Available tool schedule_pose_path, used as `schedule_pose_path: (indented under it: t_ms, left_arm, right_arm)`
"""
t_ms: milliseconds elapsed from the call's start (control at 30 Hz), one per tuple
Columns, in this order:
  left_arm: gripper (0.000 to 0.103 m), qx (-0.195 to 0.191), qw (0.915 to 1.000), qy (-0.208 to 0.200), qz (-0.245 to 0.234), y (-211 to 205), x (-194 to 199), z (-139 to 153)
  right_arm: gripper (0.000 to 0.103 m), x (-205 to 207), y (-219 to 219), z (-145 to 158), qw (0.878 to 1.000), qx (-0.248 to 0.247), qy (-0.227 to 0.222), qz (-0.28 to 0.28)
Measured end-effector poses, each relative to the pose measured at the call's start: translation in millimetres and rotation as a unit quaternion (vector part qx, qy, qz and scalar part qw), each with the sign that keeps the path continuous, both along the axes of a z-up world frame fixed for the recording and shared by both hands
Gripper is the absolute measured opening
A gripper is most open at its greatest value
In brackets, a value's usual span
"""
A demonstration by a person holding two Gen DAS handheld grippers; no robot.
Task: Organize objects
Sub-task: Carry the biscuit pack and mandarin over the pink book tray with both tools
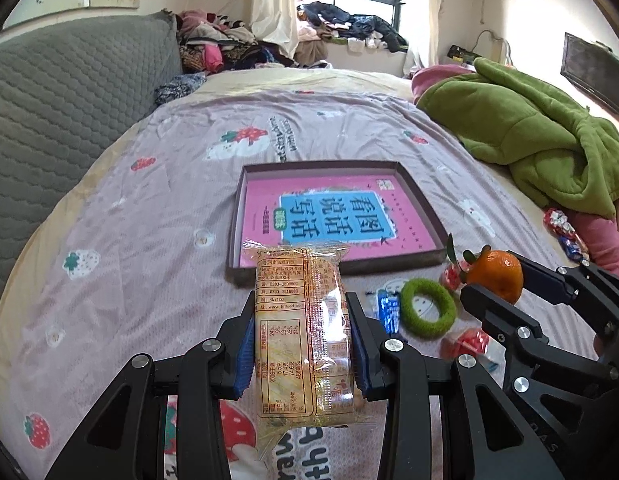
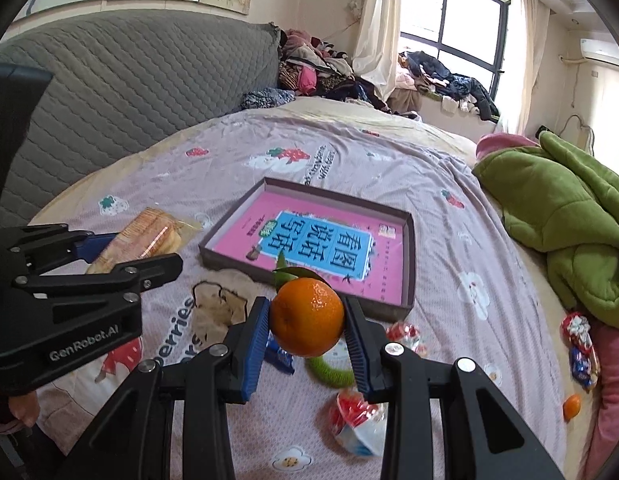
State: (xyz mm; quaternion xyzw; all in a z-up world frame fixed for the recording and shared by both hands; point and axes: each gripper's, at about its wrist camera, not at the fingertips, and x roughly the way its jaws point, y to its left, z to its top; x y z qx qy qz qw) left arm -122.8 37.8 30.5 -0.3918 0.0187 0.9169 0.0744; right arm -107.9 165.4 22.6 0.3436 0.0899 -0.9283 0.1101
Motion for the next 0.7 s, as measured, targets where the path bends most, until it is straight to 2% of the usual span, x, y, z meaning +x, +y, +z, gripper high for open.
schedule_pose_path:
  t_ms: [300,700]
  left_arm:
    - [0.04,-0.006,0.9995,0.028,-0.011,11.4,-17.7,26.2]
    - [0.04,-0.013,0.9992,0.037,-0.009,11.3,-53.8,32.6]
  right_arm:
    - [0.037,-16.9,4.3,23.3,1.0,0.001,0.012,0.011]
    - [0.037,-50.0,6.4,35.4,1.0,-0.001,0.029,0.009]
